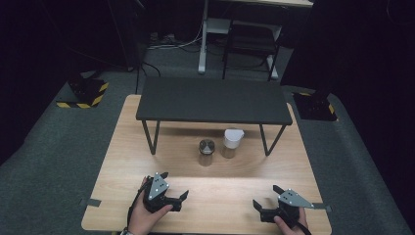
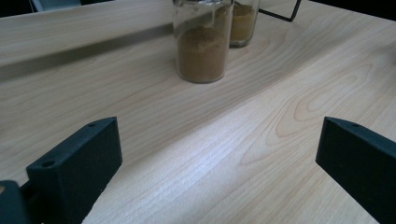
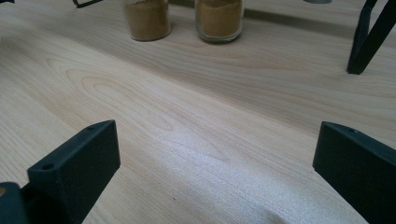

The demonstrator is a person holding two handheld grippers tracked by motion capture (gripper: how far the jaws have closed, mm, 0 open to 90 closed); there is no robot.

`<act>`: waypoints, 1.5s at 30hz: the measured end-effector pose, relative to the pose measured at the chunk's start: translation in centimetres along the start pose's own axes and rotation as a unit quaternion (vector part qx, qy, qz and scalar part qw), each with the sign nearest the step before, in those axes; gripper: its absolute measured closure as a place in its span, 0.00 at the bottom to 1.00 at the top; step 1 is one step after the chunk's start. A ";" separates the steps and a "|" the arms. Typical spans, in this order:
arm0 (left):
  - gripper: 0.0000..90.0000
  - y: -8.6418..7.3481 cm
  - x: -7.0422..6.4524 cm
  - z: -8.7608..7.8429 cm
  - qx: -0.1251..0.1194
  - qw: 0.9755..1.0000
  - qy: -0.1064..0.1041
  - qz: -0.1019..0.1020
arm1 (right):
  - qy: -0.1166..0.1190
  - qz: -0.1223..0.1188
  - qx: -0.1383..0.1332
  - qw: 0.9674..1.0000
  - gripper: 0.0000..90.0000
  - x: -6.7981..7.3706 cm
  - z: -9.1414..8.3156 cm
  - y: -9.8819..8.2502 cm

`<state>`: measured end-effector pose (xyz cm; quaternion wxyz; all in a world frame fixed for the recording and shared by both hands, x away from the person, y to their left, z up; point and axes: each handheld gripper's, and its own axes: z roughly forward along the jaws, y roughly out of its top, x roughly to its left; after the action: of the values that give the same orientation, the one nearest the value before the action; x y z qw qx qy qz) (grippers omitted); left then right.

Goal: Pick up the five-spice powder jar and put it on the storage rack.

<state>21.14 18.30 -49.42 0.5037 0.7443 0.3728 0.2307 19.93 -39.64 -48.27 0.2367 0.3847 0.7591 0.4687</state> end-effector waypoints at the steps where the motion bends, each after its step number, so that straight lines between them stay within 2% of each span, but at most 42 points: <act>1: 0.01 0.1 0.0 0.1 -0.002 1.000 0.000 0.002 | 0.000 0.001 -0.001 1.000 0.00 0.0 0.0 0.0; 3: 0.01 0.5 0.1 0.5 -0.004 1.000 -0.005 0.010 | 0.001 0.004 -0.001 1.000 0.00 -0.1 0.0 0.0; 10: 0.01 1.6 0.3 1.9 -0.014 1.000 -0.001 -0.001 | 0.003 0.003 -0.001 1.000 0.00 -0.2 0.0 0.0; 21: 0.01 2.4 0.4 4.0 -0.025 1.000 0.003 -0.014 | 0.001 0.003 -0.002 1.000 0.00 -0.1 -0.1 -0.1; 23: 0.01 2.4 0.6 4.7 -0.023 0.999 0.000 -0.030 | 0.001 0.001 -0.002 1.000 0.00 -0.1 0.0 -0.1; 26: 0.01 2.3 0.6 5.5 -0.021 0.999 0.004 -0.040 | 0.002 0.003 -0.003 1.000 0.00 -0.1 -0.1 -0.1; 29: 0.01 2.3 0.6 5.9 -0.020 0.999 0.005 -0.040 | 0.002 0.003 -0.003 1.000 0.00 -0.1 -0.1 -0.1; 34: 0.01 2.8 0.5 7.3 -0.015 0.999 0.007 -0.034 | 0.005 0.002 -0.002 1.000 0.00 -0.2 0.0 -0.1; 38: 0.02 3.0 0.6 8.3 -0.012 0.999 0.006 -0.036 | 0.007 0.003 -0.002 1.000 0.00 -0.3 -0.1 -0.1; 40: 0.02 3.1 0.7 9.0 -0.017 0.999 0.002 -0.039 | 0.007 0.003 -0.003 1.000 0.00 -0.3 -0.1 -0.1; 43: 0.04 3.5 0.6 9.8 -0.019 0.999 0.001 -0.032 | 0.008 0.004 -0.004 1.000 0.00 -0.3 -0.1 -0.2; 44: 0.04 3.8 0.4 10.2 -0.018 0.999 0.006 -0.028 | 0.008 0.004 -0.005 1.000 0.00 -0.4 -0.1 -0.2; 45: 0.06 3.9 0.5 10.4 -0.019 0.999 0.005 -0.031 | 0.008 0.005 -0.006 1.000 0.00 -0.4 -0.1 -0.2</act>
<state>30.24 11.83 -49.84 0.5227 0.7215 0.3941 0.2256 20.00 -40.05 -48.41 0.2306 0.3830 0.7566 0.4772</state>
